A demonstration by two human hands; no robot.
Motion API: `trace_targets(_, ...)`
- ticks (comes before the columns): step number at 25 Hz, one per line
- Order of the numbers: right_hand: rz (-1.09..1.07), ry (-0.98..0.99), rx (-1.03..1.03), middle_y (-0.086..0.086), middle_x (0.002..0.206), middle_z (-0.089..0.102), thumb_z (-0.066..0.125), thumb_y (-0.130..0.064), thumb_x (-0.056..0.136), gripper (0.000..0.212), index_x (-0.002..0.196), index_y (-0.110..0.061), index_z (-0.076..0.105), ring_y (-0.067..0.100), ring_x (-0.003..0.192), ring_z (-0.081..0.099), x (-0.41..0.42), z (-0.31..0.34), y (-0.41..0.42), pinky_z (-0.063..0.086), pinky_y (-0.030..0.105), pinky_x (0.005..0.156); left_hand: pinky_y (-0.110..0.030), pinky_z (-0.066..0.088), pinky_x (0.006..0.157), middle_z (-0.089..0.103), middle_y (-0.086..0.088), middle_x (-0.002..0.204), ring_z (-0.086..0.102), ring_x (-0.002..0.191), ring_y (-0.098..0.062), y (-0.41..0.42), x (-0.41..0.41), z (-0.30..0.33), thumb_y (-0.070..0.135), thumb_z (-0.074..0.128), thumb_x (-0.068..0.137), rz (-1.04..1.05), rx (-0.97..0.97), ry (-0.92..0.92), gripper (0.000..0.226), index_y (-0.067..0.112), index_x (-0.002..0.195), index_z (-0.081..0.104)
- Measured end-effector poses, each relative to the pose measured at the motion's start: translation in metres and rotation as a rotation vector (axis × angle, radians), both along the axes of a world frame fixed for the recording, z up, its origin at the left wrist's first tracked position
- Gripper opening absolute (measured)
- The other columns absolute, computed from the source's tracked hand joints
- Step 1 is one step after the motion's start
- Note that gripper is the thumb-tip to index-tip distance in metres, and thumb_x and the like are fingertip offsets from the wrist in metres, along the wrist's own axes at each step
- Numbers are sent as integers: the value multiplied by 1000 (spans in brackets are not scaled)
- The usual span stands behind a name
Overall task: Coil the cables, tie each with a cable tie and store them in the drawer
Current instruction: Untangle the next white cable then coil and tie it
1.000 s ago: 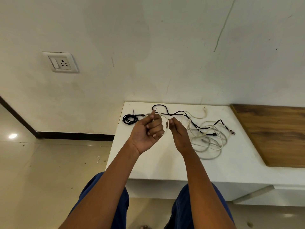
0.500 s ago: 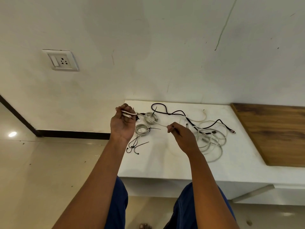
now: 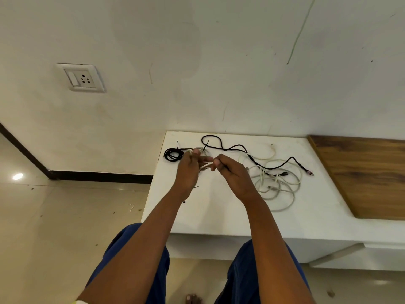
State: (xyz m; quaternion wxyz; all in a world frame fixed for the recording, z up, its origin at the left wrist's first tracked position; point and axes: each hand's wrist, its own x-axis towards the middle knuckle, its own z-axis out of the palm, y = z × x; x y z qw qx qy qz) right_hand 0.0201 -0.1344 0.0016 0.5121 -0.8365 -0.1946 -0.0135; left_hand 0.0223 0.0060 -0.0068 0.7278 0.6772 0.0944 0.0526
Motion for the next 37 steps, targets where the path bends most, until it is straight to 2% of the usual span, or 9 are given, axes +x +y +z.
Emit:
trace_targets(6,-163,-123,87,-15,69,56,49,-35,94,8,86,-32,50,3,63,49,7,-6,-12,38,21,62,-16,33,42,49,4,43,41,39,-8,-13,-11,8,50,27,100,-311,49,168,51,16,77,58)
trace_targets(10,-181,-59,162,-18,73,56,50,-32,94,10,83,-33,50,6,72,52,11,-9,-11,43,30,71,-19,27,41,29,7,42,22,38,-8,-11,-15,18,49,41,93,-553,-436,249,42,19,66,53)
trace_targets(12,-139,-46,179,-17,71,55,44,-27,96,17,81,-32,48,6,71,51,12,-10,-7,41,24,70,-19,26,41,29,8,40,16,39,-8,-8,-15,25,42,43,91,-624,-685,260,37,20,64,54)
trace_targets(14,-123,-57,159,-19,71,56,40,-19,100,21,83,-27,49,-2,68,49,12,-11,-2,39,16,67,-20,25,41,32,8,41,13,41,-10,-4,-15,28,36,39,94,-620,-855,228,36,20,65,53)
trace_targets(17,-152,-49,83,-21,67,54,39,-17,100,21,84,-26,50,-2,63,47,10,-13,3,38,24,63,-19,28,43,34,6,43,16,41,-10,1,-15,31,33,37,95,-552,-978,148,33,19,69,51)
trace_targets(22,-191,54,-179,-20,59,51,40,-41,98,25,88,-24,57,3,62,50,6,-14,-3,47,35,73,-16,34,45,38,8,48,35,39,-6,26,-6,39,29,26,102,-312,-1168,-74,46,18,66,52)
trace_targets(29,-141,182,-337,-16,59,53,51,-49,91,22,79,-32,57,8,68,57,4,-15,-9,40,23,63,-18,47,50,55,3,58,53,47,-9,33,1,28,28,30,103,116,-1079,-101,36,14,74,45)
trace_targets(32,-143,69,-484,-15,61,52,46,-48,94,21,89,-31,58,8,69,51,2,-14,-9,33,18,56,-20,55,54,68,-4,66,66,53,-13,34,5,21,27,30,104,286,-1037,-73,36,11,75,46)
trace_targets(37,16,29,-407,0,73,61,43,-38,98,22,94,-23,59,15,70,51,-1,-9,-1,36,26,59,-20,53,67,66,-8,88,68,60,-9,22,9,10,28,20,105,334,-682,13,41,5,94,52)
